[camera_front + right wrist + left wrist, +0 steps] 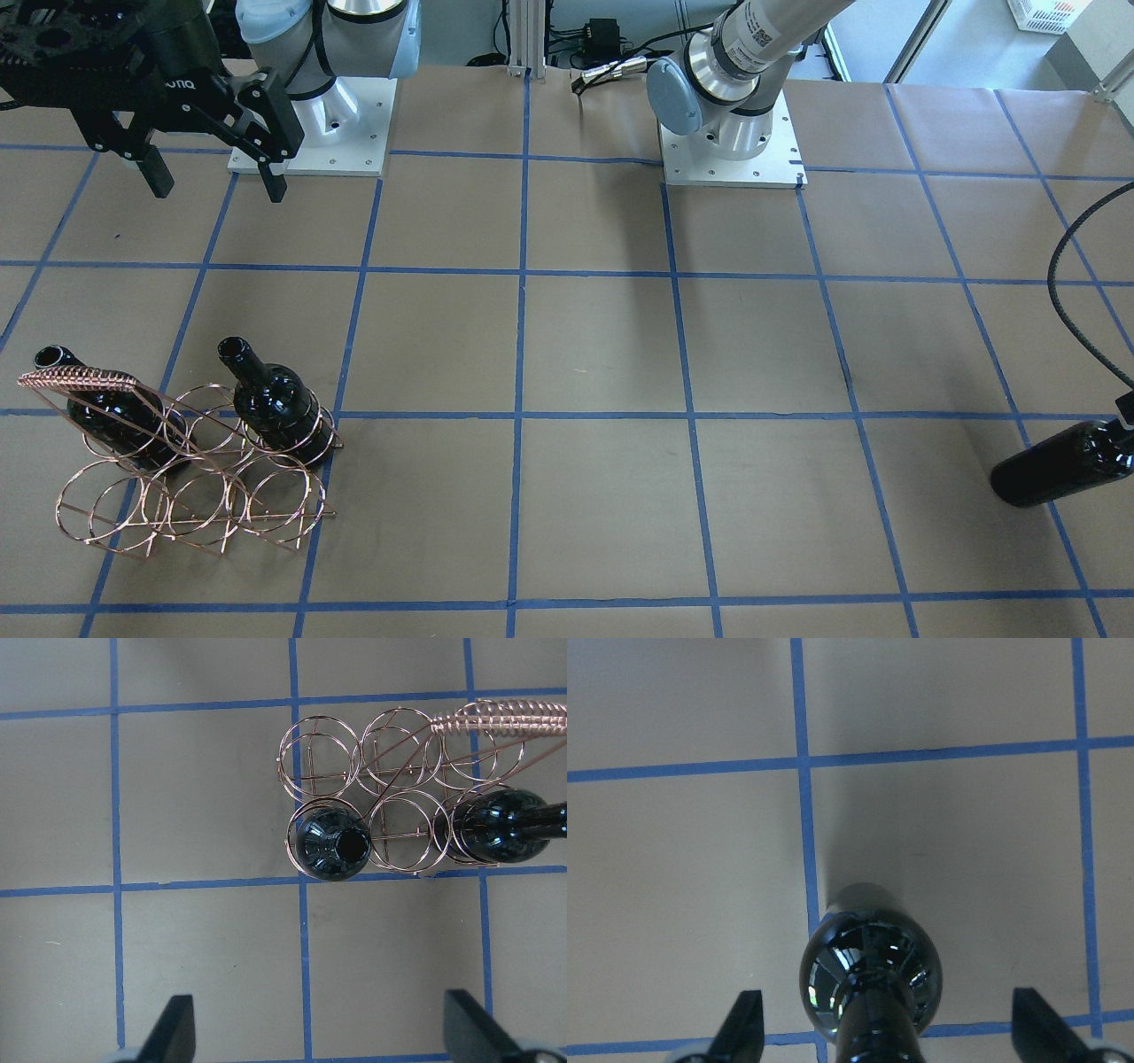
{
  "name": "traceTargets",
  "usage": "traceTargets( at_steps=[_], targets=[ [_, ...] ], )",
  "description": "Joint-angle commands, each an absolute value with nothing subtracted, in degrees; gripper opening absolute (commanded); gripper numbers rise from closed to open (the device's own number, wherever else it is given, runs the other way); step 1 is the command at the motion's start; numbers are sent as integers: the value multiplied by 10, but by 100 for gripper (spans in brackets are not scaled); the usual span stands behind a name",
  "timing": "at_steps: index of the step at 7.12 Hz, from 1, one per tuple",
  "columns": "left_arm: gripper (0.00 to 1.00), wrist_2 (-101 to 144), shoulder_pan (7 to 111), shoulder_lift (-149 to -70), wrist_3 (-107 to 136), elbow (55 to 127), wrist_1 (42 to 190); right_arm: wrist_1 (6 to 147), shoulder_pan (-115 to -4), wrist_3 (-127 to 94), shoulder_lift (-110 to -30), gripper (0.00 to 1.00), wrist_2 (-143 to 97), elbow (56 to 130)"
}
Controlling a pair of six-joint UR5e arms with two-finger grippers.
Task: Place wine into wine basket
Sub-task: 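Lower the left gripper around the bottle neck and close it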
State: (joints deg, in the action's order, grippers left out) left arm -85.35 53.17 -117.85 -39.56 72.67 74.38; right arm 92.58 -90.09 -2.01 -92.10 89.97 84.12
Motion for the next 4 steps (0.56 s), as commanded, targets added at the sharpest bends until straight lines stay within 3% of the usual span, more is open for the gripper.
traceTargets(
  at_steps=[1, 4],
  targets=[
    [91, -856, 532, -1176, -396, 726, 751, 923, -901, -20, -921, 100, 900, 841],
    [83, -858, 532, -1178, -397, 726, 750, 923, -901, -20, -921, 100, 900, 841]
  ],
)
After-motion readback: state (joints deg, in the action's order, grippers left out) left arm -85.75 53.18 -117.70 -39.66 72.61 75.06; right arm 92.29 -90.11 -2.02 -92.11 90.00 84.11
